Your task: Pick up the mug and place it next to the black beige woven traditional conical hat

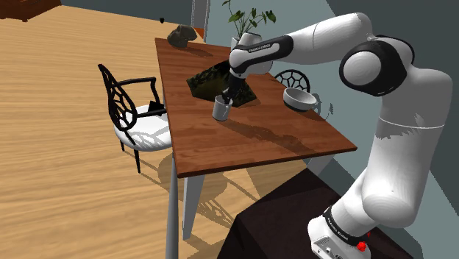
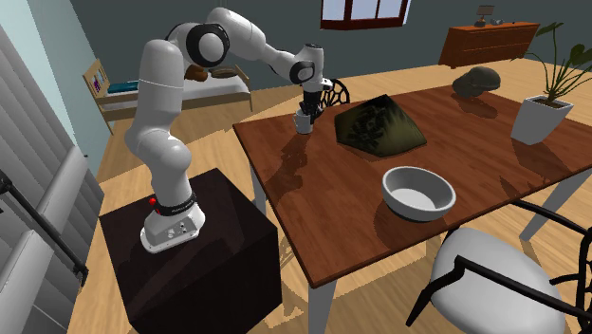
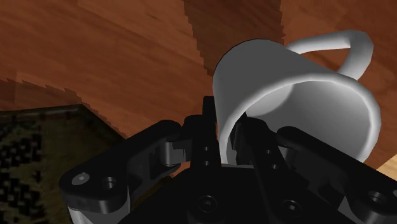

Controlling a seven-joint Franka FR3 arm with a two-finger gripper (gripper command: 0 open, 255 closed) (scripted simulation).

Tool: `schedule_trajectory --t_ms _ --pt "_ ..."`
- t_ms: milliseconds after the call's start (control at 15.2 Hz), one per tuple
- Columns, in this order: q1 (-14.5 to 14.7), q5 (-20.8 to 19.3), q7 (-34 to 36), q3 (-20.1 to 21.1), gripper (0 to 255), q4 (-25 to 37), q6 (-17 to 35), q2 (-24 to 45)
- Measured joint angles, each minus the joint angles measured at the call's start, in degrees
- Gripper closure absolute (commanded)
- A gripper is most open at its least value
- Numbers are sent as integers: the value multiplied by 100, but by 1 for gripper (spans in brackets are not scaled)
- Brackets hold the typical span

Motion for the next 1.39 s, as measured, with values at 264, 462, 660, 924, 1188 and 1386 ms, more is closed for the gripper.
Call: schedule_trajectory --t_ms 264,462,660,924,1188,1386 --pt "2 3 0 2 255 -13 20 5" --pt "2 3 0 2 0 -14 22 4" --pt "2 3 0 2 0 -14 23 3" --pt "3 -40 22 -21 0 52 -168 -125" --pt "9 -108 71 -52 0 203 -509 -327" --pt "7 -113 74 -56 0 226 -549 -339"
